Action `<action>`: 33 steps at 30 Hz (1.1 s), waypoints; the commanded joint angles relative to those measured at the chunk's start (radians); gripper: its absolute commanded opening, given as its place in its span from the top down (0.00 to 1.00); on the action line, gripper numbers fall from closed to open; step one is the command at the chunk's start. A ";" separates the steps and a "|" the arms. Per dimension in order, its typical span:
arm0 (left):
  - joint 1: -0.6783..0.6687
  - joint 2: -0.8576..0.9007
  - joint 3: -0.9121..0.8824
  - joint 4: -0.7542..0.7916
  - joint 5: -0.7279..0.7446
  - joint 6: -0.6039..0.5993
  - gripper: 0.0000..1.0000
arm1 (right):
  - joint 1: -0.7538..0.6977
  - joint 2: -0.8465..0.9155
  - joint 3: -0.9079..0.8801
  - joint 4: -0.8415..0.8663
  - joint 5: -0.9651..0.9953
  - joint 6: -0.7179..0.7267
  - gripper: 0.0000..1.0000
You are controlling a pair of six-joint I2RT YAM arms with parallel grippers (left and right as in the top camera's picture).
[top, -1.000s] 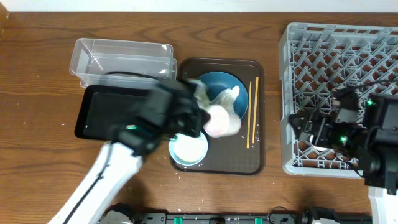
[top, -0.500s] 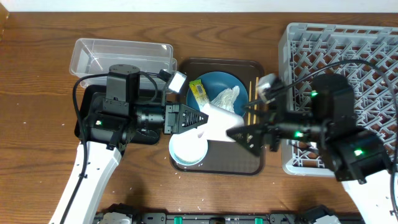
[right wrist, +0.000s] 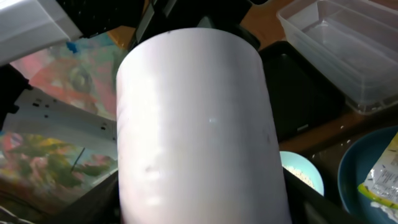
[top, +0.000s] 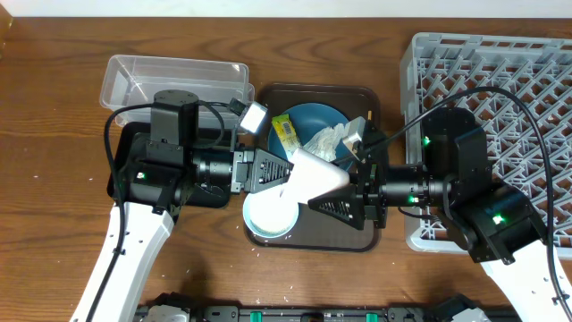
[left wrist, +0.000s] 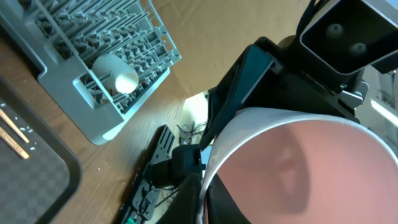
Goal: Sort waste into correct bins and load items into the dishwasher rack
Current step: 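Hand the pink cup from the left gripper to the right gripper, then place the pink cup into the grey dish rack with the right gripper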
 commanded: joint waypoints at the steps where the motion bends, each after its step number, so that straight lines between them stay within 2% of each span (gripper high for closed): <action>1: -0.003 -0.004 0.013 0.011 0.064 0.011 0.60 | -0.016 0.003 -0.005 -0.016 0.076 0.016 0.43; 3: -0.003 -0.004 0.013 0.011 0.063 0.012 0.31 | -0.042 -0.008 -0.004 -0.034 0.118 0.031 0.46; 4: -0.003 -0.004 0.013 0.010 0.055 0.012 0.21 | -0.063 -0.019 -0.004 -0.050 0.151 0.047 0.46; 6: -0.003 -0.004 0.013 0.010 0.032 0.012 0.18 | -0.121 -0.048 -0.004 -0.093 0.231 0.094 0.45; 8: -0.003 -0.004 0.013 0.006 -0.002 0.012 0.16 | -0.200 -0.081 -0.004 -0.155 0.314 0.138 0.36; 9: -0.003 -0.004 0.013 0.003 -0.021 0.012 0.15 | -0.242 -0.096 -0.003 -0.187 0.353 0.151 0.35; 15: -0.003 -0.004 0.013 -0.009 -0.079 0.011 0.12 | -0.550 -0.145 -0.003 -0.396 0.681 0.203 0.32; 19: -0.003 -0.004 0.013 -0.009 -0.079 0.011 0.12 | -0.736 -0.109 -0.004 -0.458 0.859 0.287 0.34; 26: -0.003 -0.004 0.013 -0.009 -0.079 0.011 0.12 | -0.972 0.090 -0.004 -0.454 0.878 0.330 0.36; 33: -0.003 -0.004 0.013 -0.020 -0.079 0.012 0.12 | -1.085 0.322 -0.003 -0.436 0.854 0.359 0.36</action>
